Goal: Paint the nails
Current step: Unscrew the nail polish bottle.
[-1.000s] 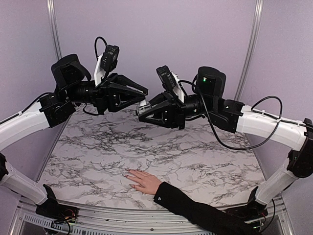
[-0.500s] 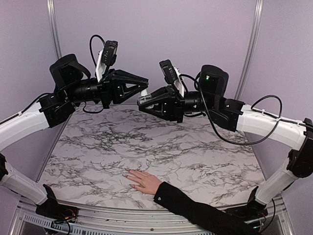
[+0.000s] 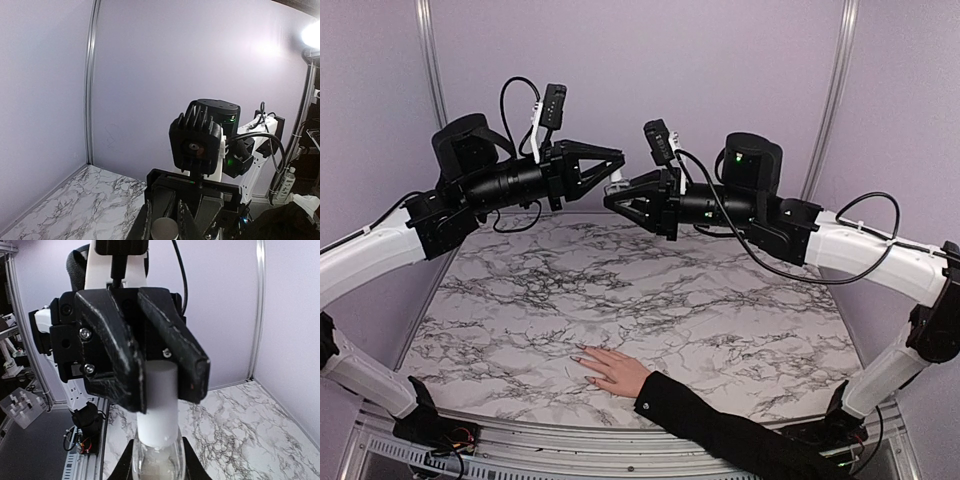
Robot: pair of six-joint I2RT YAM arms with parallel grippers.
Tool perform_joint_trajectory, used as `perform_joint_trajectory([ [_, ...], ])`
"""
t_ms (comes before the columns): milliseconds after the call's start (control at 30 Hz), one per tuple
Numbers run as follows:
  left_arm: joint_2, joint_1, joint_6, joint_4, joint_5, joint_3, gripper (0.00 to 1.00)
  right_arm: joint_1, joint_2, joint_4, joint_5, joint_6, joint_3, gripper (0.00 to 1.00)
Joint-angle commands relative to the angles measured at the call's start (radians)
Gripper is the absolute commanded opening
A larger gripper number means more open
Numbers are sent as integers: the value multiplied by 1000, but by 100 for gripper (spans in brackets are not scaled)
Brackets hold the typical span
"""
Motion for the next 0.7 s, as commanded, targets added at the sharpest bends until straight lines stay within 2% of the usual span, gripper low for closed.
perform_joint_trajectory([
  [0, 41, -20, -28, -54, -54, 27, 0, -9, 21, -22, 253, -49, 63, 0],
  [167, 85, -38, -24, -121, -207, 67, 0, -8, 48, -17, 389, -86, 76, 0],
  [433, 153, -54, -109, -107, -423, 76, 0, 15, 105, 17, 657, -143, 79, 0],
  [667, 238, -84, -139, -100, -576, 116, 0, 27, 169, 117, 813, -152, 59, 0],
])
